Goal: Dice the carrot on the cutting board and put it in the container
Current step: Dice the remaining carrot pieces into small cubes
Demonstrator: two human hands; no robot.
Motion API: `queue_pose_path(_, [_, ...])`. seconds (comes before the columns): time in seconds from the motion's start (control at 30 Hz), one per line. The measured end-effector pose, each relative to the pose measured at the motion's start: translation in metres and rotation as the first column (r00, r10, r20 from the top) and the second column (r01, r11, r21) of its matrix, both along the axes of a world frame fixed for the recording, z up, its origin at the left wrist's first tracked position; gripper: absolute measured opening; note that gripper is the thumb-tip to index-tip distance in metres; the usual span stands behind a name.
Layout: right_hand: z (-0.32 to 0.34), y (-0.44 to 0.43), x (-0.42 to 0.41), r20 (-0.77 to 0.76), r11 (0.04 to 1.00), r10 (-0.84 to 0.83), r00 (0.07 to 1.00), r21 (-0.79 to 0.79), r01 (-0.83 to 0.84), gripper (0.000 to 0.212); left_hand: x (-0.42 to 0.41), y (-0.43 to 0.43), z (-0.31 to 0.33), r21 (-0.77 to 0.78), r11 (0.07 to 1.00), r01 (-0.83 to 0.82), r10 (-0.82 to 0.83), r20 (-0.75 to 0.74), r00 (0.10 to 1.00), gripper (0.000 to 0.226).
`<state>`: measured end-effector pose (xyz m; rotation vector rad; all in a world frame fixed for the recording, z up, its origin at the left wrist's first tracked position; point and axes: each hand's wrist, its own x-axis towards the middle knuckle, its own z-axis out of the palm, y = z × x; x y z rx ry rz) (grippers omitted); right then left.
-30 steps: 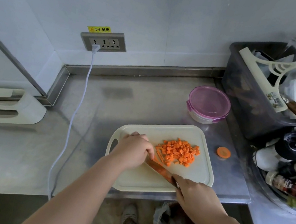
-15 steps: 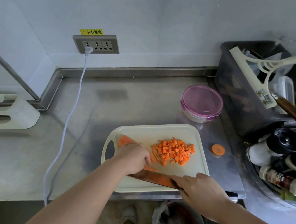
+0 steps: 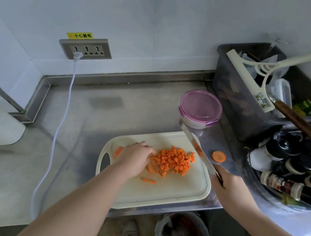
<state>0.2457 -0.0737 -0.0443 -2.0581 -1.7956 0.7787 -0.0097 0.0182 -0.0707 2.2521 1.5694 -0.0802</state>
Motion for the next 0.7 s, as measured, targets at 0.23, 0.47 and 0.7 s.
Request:
queue_pose_path(0.23, [-0.002,-0.004,-0.004,-0.023,0.997,-0.052,0.998,-0.058,0.051,0.019,0.013,0.008,-0.002,0.077,0.991,0.106,-0.099,-0.086,0.991,0.031])
queue_pose_path(0.47, [-0.003,-0.006,-0.003,-0.044,0.997,-0.049,0.998,-0.065,0.046,0.017,0.018,0.015,-0.002,0.103,0.981,0.162,-0.15,-0.119,0.982,0.02])
queue_pose_path(0.7, [-0.001,-0.004,-0.004,-0.046,0.996,-0.061,0.997,-0.069,0.057,0.037,0.014,0.017,0.004,0.131,0.971,0.199,-0.182,-0.127,0.975,0.015])
